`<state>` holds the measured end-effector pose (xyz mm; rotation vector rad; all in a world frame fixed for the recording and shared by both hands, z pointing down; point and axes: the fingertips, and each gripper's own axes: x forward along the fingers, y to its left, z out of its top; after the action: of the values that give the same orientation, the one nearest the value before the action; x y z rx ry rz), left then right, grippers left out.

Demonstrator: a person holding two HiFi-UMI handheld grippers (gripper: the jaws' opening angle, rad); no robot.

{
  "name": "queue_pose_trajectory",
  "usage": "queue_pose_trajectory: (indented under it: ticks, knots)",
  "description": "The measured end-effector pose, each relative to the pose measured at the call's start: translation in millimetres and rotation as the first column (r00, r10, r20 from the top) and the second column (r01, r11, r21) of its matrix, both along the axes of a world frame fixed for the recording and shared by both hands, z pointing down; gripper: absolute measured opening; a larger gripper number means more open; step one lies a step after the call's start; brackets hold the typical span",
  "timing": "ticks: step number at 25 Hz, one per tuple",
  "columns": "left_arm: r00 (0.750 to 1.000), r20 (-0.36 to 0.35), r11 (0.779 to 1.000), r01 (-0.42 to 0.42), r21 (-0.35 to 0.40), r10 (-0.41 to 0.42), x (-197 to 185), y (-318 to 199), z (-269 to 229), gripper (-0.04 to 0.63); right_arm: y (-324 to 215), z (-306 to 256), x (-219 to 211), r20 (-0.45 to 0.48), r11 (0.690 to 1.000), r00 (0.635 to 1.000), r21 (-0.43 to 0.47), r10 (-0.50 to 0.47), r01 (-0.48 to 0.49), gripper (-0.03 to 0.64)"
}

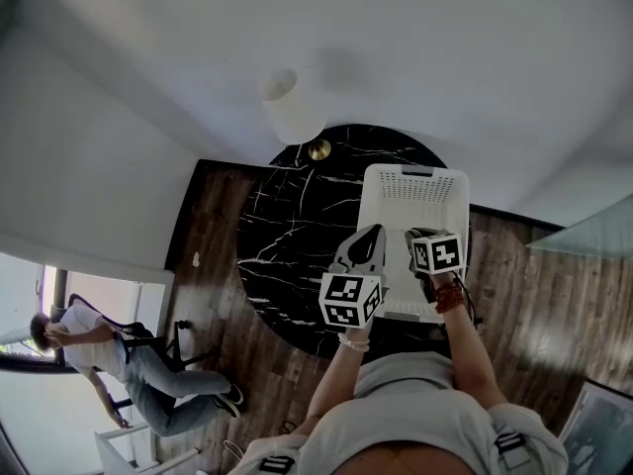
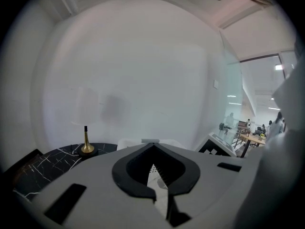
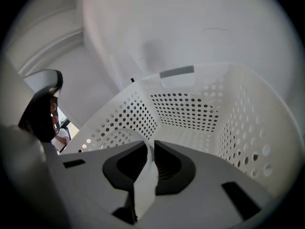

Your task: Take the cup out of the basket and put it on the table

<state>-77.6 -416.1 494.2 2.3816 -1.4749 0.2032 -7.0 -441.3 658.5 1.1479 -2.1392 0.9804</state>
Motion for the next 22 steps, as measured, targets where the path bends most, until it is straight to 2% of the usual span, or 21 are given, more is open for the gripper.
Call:
queue_pose_trajectory:
  ticks: [12,22]
  knots:
    - [1.0,0.016,1.0,0.0,-0.003,0.0,4,0,4,0.006,1,-54,2,0.088,0.99,0.996,0.134,0.018,-0.03,0.048]
    - [1.0,0.015,0.999,-0.003,0.034,0.002,8,-3,-9,0.005,2,-116,15,0.145,0.954,0.988,0.283,0.06,-0.099,0.048]
